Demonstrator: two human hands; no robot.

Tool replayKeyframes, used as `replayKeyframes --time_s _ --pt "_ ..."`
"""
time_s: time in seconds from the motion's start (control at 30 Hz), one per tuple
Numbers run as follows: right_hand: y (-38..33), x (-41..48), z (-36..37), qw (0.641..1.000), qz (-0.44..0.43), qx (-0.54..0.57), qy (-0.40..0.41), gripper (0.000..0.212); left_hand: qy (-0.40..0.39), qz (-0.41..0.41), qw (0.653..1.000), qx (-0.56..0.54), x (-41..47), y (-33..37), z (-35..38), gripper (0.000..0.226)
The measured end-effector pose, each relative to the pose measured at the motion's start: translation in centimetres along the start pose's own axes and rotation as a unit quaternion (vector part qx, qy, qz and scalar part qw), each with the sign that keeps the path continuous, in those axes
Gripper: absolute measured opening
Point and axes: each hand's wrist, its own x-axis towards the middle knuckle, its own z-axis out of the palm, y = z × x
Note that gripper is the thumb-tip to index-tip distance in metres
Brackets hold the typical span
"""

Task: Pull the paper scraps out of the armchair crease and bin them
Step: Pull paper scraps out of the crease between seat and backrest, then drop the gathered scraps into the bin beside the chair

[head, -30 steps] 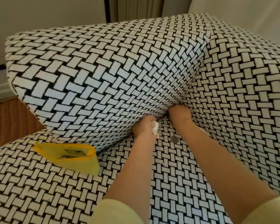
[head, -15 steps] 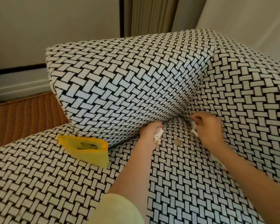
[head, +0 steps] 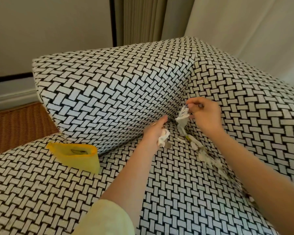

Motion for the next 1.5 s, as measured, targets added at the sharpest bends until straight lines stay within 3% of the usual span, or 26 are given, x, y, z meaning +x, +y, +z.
replayKeyframes --time_s 0.27,0.4,0.53,0.63,0.77,0.87,0.97,1.07,1.17,1.27,1.5 --pt "-4.7 -1.5 -0.3 0.97 0.073 0.227 -0.049 0.017 -0.044 0.025 0.998 0.047 -2.9 0.7 1.2 0.063" --pt "-6.0 -2.7 -0.1 0.949 0.1 0.293 -0.065 0.02 -0.094 0.045 0.994 -0.046 -5.4 2.1 0.5 0.059" --pt "-6.9 -4.8 1.2 0.974 0.061 0.206 -0.072 0.022 -0.135 0.082 0.982 -0.107 -7.9 3.4 -1.2 0.048" --pt "-8.5 -6.5 2.0 0.981 0.018 0.168 -0.095 0.022 -0.122 0.105 0.979 -0.128 -9.6 4.3 -2.7 0.03" --pt "-11.4 -9.2 3.3 0.976 -0.032 0.163 -0.14 0.025 -0.09 0.122 0.974 -0.168 -12.4 5.9 -5.4 0.025" --pt "-12.9 -10.7 4.6 0.965 -0.017 0.212 -0.155 0.018 -0.071 0.121 0.965 -0.221 -14.5 6.9 -7.1 0.014" --pt "-15.0 -12.4 6.5 0.944 0.011 0.27 -0.188 0.019 -0.05 0.132 0.951 -0.274 -15.8 7.7 -9.7 0.015" --pt "-17.1 -14.8 9.0 0.928 -0.026 0.297 -0.222 0.016 -0.058 0.157 0.938 -0.305 -16.6 8.0 -13.0 0.016" --pt "-19.2 -17.0 12.1 0.936 -0.1 0.238 -0.24 0.021 -0.037 0.184 0.924 -0.334 -17.0 8.1 -16.8 0.02" --pt "-21.6 -19.3 16.0 0.933 -0.148 0.184 -0.273 0.047 0.003 0.198 0.909 -0.366 -17.8 8.0 -22.5 0.02" --pt "-25.4 -25.0 27.1 0.903 -0.148 0.157 -0.372 0.037 0.101 0.216 0.888 -0.392 -20.0 6.1 -35.9 0.02"
